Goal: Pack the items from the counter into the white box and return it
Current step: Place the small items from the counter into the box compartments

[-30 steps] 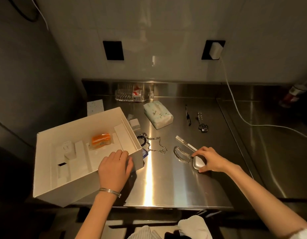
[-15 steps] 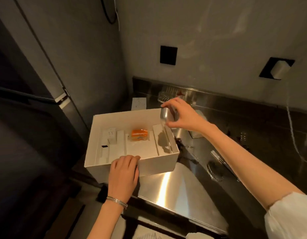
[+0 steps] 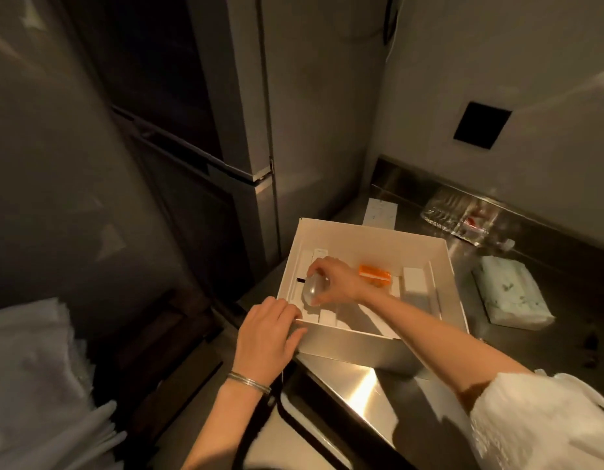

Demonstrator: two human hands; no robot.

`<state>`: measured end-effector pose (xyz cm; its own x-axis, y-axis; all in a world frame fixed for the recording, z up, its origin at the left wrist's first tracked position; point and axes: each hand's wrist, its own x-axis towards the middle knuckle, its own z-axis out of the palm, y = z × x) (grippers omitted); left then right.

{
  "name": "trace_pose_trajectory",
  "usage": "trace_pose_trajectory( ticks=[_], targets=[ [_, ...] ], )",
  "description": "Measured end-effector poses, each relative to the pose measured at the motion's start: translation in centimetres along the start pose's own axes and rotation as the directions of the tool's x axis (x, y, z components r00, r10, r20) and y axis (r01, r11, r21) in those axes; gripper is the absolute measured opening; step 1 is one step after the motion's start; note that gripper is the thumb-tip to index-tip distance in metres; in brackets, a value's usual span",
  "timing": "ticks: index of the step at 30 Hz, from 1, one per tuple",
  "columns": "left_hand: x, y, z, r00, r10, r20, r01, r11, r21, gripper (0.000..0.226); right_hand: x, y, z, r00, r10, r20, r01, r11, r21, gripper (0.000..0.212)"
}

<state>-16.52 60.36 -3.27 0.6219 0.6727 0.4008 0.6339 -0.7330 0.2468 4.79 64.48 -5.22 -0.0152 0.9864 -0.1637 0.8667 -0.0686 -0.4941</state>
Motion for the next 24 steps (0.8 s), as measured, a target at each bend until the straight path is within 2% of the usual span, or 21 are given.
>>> trace_pose_trajectory(
  ticks=[5,13,17,18,21,24],
  targets=[
    [0.9,-0.2,0.6,0.998,-0.045,0.033,0.046,0.997,-0.059,0.029,0.3,0.7,0.7,0.999,-0.037,-0.008,0.036,0.997,-0.074,0.058],
    [0.8,0.0,0.4,0.998,-0.057,0.026,0.06,0.992,-0.109,0.028,-0.2,0.9,1.1,0.993,-0.111,-0.034,0.093,0.933,-0.348,0.059],
    [0.6,-0.1,0.6,0.998,-0.06,0.03,0.063,0.99,-0.126,0.027,0.0,0.3,1.1,0.979,-0.189,-0.077,0.132,0.875,-0.466,0.04],
    [0.7,-0.1,0.5,0.998,-0.056,0.027,0.059,0.991,-0.122,0.026,0.0,0.4,1.0,0.983,-0.166,-0.073,0.114,0.876,-0.468,0.037],
    [0.9,-0.3,0.6,0.999,-0.025,0.021,0.027,0.995,-0.092,0.02,0.0,1.0,1.1,0.999,0.031,0.012,-0.024,0.923,-0.383,0.041],
    [1.0,-0.4,0.7,0.999,0.018,0.035,-0.017,0.999,-0.039,0.025,-0.1,1.2,0.8,0.993,0.089,0.083,-0.053,0.929,-0.366,0.046]
  ],
)
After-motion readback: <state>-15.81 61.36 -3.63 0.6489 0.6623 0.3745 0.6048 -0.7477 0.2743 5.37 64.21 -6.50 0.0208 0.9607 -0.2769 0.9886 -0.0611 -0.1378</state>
